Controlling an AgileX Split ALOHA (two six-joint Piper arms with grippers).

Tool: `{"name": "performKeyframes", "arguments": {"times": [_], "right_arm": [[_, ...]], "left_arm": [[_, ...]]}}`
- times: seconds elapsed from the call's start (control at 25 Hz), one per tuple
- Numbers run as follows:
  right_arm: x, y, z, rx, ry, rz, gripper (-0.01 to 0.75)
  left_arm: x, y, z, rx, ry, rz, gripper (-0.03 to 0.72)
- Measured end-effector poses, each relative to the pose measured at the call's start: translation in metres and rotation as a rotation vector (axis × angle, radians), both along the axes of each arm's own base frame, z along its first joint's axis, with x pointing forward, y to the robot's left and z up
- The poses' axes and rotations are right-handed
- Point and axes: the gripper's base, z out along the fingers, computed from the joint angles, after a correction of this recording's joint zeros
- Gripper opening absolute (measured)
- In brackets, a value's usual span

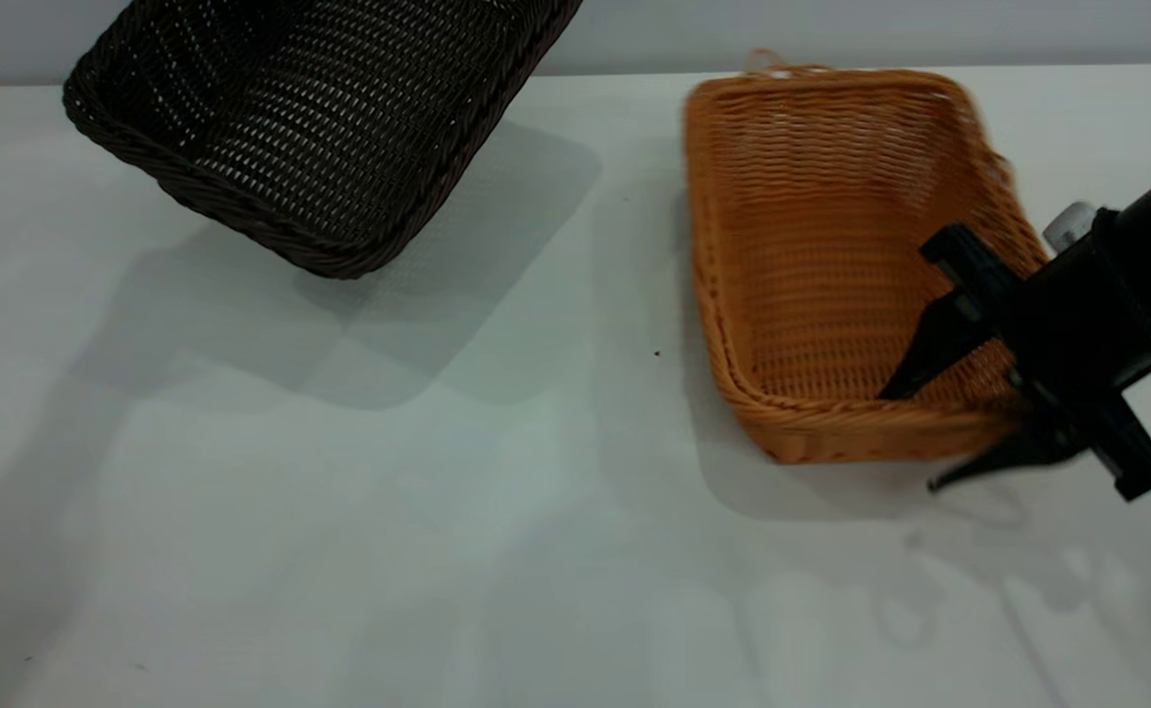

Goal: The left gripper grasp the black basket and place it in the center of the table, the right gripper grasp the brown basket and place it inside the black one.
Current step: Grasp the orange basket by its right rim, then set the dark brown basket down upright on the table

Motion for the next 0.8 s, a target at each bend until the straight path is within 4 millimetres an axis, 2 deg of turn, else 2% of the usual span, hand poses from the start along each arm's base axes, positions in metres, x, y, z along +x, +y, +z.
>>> {"name": "performKeyframes", "arguments": {"times": [0.08, 0.16, 0.24, 0.32, 0.4, 0.52, 0.6, 0.68, 0.8], "right_arm": [[0.008, -0.008, 0.001, -0.029, -0.043, -0.010, 0.173], [0.018, -0.019, 0.003, -0.036, -0.087, -0.016, 0.074], [0.025, -0.031, 0.005, -0.045, -0.132, 0.020, 0.064], [0.035, -0.054, 0.010, -0.055, -0.180, -0.010, 0.064], [0.047, -0.075, 0.021, -0.072, -0.252, -0.028, 0.064], [0.068, -0.109, 0.050, -0.085, -0.392, -0.042, 0.064], [0.079, -0.128, 0.071, -0.078, -0.473, -0.033, 0.064], [0.091, -0.140, 0.095, -0.056, -0.551, 0.028, 0.064], [0.096, -0.154, 0.115, -0.035, -0.604, 0.121, 0.064]], "left_arm": [[0.000, 0.000, 0.000, 0.020, -0.007, -0.030, 0.079], [0.000, 0.000, 0.000, 0.047, -0.017, -0.072, 0.079], [0.000, 0.000, 0.000, 0.085, -0.031, -0.128, 0.079], [0.000, 0.000, 0.000, 0.132, -0.050, -0.197, 0.079], [0.000, 0.000, 0.000, 0.175, -0.066, -0.264, 0.079], [-0.002, -0.010, 0.000, 0.236, -0.094, -0.394, 0.079], [-0.006, -0.024, -0.001, 0.267, -0.103, -0.509, 0.079], [-0.015, -0.047, -0.005, 0.280, -0.087, -0.656, 0.079], [-0.034, -0.083, -0.016, 0.238, -0.040, -0.876, 0.079]]}}
